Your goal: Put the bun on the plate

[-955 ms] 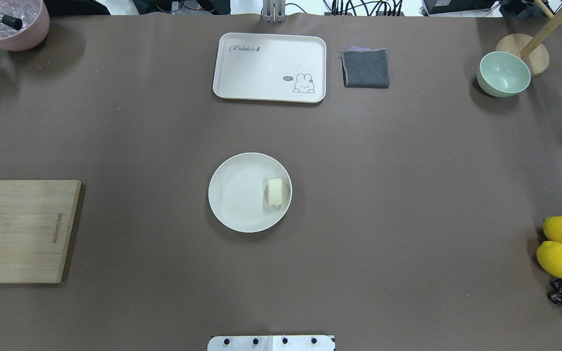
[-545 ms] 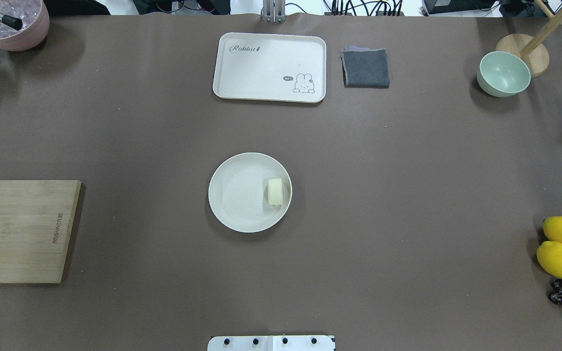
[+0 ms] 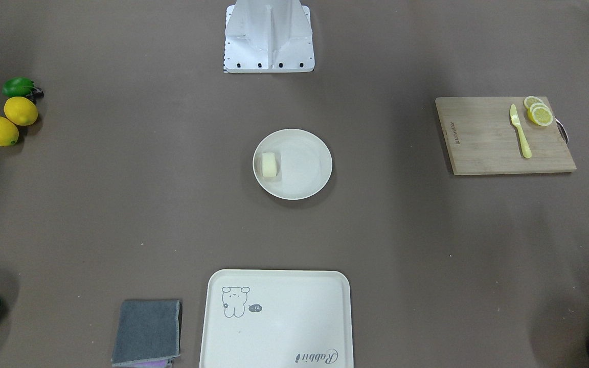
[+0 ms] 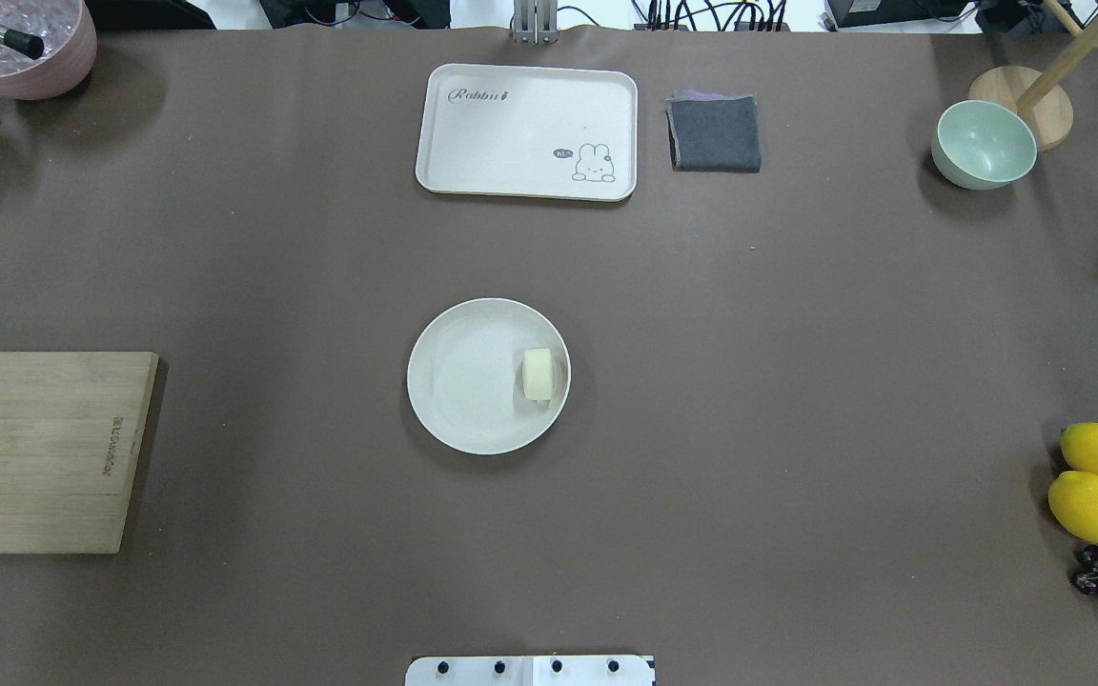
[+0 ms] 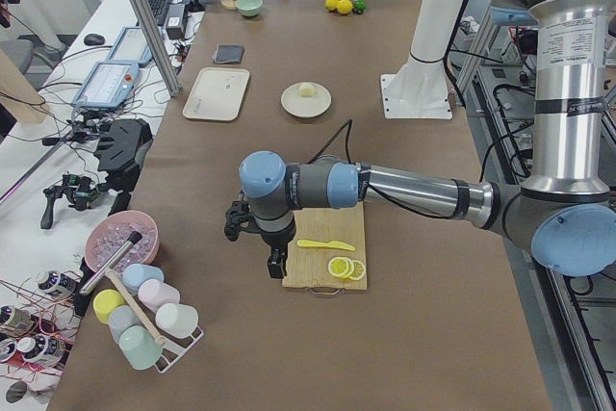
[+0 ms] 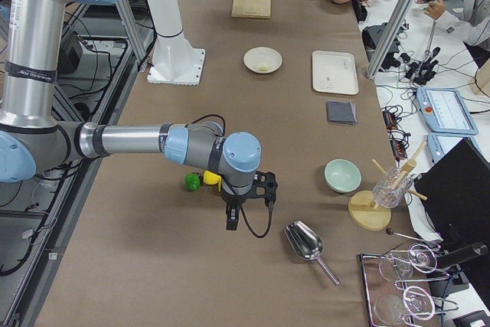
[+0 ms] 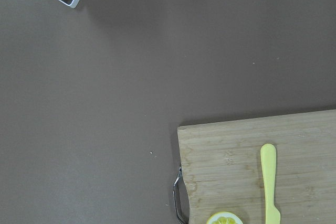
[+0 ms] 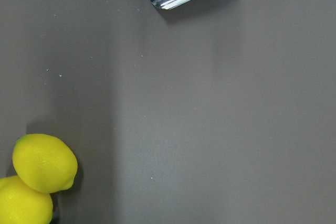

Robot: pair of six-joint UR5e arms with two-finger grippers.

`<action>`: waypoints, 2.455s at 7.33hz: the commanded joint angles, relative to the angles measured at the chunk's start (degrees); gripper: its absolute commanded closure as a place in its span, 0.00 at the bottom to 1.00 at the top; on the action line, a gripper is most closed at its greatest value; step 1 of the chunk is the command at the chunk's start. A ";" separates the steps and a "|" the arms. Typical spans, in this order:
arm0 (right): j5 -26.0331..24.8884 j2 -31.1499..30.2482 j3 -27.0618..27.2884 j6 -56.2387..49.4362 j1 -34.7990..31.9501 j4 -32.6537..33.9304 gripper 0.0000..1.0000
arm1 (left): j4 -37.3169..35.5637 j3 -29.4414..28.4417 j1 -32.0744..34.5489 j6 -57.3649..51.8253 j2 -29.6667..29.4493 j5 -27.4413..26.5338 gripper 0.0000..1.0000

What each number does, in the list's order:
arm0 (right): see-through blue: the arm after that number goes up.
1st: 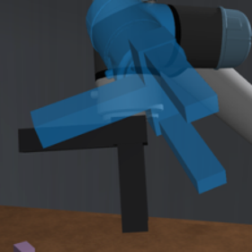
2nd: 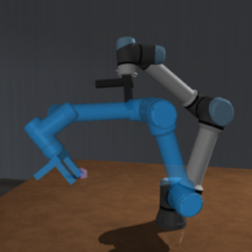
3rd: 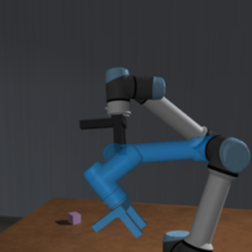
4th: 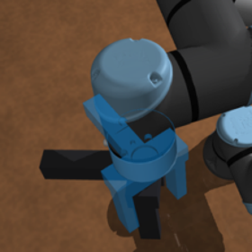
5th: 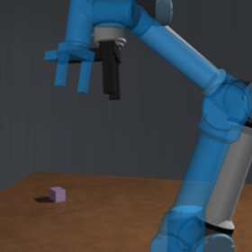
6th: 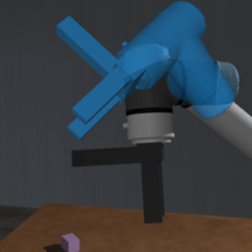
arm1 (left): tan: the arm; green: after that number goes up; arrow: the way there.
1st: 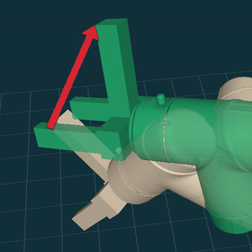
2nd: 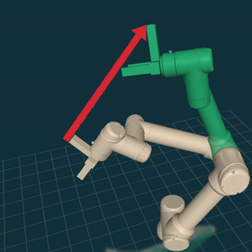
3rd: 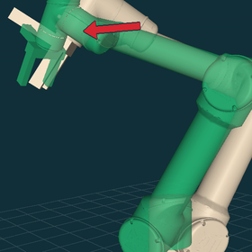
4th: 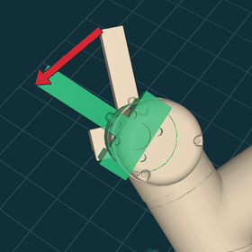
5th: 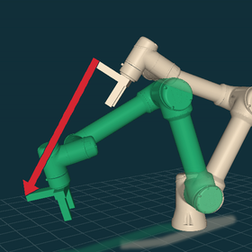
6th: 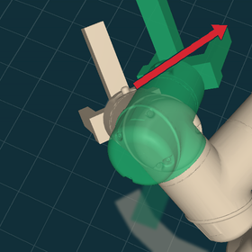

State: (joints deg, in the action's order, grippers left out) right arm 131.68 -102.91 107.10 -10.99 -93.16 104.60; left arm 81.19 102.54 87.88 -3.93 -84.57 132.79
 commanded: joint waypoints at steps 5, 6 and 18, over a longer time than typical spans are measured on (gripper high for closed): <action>0.07 -0.01 -0.05 -0.17 0.00 -0.02 0.00 | 3.71 1.42 7.56 0.77 4.06 -0.86 0.03; 0.07 -0.01 -0.05 -0.17 0.00 -0.10 0.00 | 3.71 1.26 7.57 0.68 3.97 -0.86 0.03; 0.07 0.08 -0.05 -0.34 0.09 -0.19 0.00 | 3.97 1.52 7.92 0.50 3.97 -0.78 0.03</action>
State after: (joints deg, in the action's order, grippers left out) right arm 131.72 -102.83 107.05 -11.33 -93.08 104.42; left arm 85.17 103.99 95.80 -3.43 -80.59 132.01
